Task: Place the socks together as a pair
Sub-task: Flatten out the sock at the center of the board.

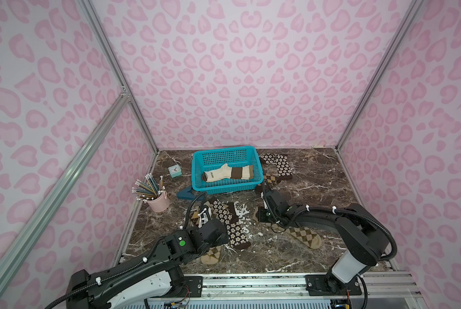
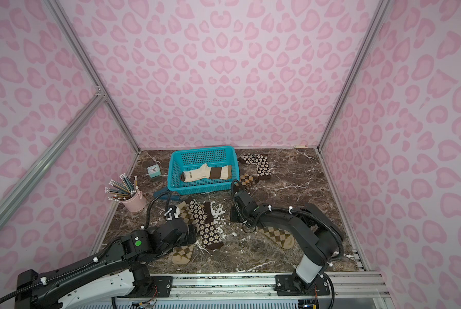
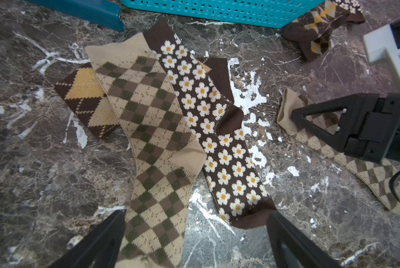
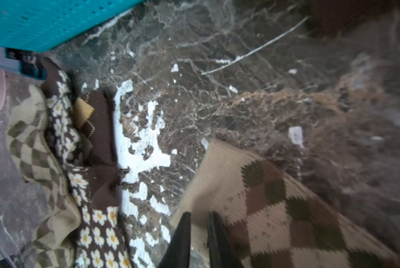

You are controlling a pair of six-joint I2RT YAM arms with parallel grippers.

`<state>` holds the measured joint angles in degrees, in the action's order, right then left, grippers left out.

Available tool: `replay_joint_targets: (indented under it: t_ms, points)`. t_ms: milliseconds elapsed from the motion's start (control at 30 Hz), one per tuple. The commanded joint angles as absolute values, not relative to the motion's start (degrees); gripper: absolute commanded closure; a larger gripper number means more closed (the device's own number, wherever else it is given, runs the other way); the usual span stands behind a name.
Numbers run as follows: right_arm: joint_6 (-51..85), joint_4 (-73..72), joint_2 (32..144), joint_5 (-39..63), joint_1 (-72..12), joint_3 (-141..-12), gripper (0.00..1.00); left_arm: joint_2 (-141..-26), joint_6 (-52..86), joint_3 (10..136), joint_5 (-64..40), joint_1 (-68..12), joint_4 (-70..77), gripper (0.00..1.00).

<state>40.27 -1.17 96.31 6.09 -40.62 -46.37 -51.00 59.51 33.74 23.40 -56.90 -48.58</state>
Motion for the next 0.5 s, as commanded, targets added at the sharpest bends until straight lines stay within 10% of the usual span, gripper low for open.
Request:
replay_joint_targets:
  t_ms: [0, 333, 467]
  points:
    - [40.5, -3.1, 98.0, 6.9, -42.3, -46.6, 0.83, -52.2, 62.0, 33.1, 24.8, -57.6, -47.8, 0.01]
    - [40.2, 0.5, 86.7, 4.2, -50.3, -39.0, 0.86, -59.5, 67.0, 30.9, 25.0, -63.3, -49.7, 0.05]
    - [38.4, 3.7, 81.9, 4.6, -49.3, -40.8, 0.69, -63.3, 69.4, 32.2, 25.2, -66.9, -52.8, 0.07]
